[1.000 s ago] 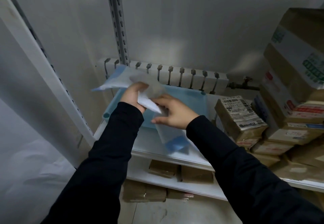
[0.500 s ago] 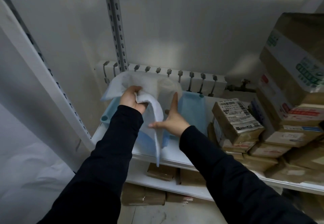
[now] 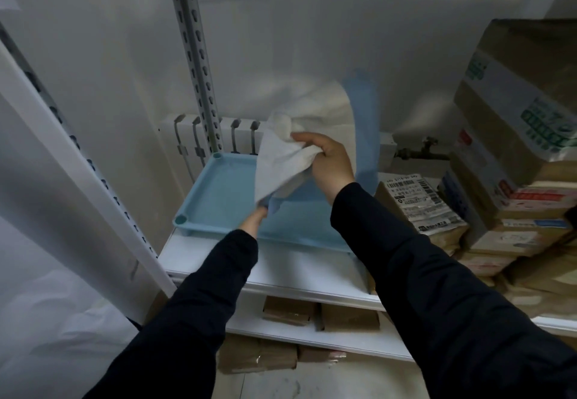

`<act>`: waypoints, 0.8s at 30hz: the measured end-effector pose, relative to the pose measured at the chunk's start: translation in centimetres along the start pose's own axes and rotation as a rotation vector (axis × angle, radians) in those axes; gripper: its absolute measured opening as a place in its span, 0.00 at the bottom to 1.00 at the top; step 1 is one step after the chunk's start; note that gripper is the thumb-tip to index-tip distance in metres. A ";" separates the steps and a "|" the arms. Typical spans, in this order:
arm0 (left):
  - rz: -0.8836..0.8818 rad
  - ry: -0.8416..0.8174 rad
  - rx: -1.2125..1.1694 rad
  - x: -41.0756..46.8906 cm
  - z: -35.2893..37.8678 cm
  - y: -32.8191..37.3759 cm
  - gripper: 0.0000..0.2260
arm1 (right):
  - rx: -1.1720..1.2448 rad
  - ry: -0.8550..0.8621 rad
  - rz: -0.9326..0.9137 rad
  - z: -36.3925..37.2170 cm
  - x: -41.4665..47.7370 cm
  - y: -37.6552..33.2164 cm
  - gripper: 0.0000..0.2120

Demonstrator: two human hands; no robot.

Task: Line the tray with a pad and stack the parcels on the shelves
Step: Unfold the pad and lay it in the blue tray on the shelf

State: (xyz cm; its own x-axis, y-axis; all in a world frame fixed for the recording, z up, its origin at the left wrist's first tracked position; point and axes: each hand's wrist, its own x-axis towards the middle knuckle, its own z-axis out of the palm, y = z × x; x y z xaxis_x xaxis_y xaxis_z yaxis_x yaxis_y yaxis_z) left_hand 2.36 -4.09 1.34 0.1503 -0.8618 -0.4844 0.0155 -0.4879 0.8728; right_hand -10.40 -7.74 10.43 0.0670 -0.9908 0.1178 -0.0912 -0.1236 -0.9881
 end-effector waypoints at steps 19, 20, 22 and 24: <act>0.027 -0.036 1.295 -0.7 1.6 -3.7 0.15 | -0.002 0.003 0.058 0.8 -0.3 2.3 0.22; 0.016 -0.040 1.291 -0.9 1.5 -3.8 0.15 | 0.000 -0.003 0.055 0.9 -0.4 2.3 0.23; 0.000 -0.058 1.284 -1.3 1.2 -3.8 0.15 | 0.003 -0.016 0.057 1.1 -0.7 2.2 0.23; -0.006 -0.083 1.273 -1.4 0.9 -3.8 0.15 | 0.012 -0.022 0.063 1.3 -0.8 2.1 0.23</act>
State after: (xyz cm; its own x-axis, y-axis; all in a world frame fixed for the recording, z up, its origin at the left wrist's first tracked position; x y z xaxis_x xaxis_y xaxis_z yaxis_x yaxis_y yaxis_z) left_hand 1.23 -1.16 -1.33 0.0907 -0.8430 -0.5302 -0.9456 -0.2400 0.2198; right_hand -9.40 -7.11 8.14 0.0831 -0.9951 0.0532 -0.0844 -0.0602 -0.9946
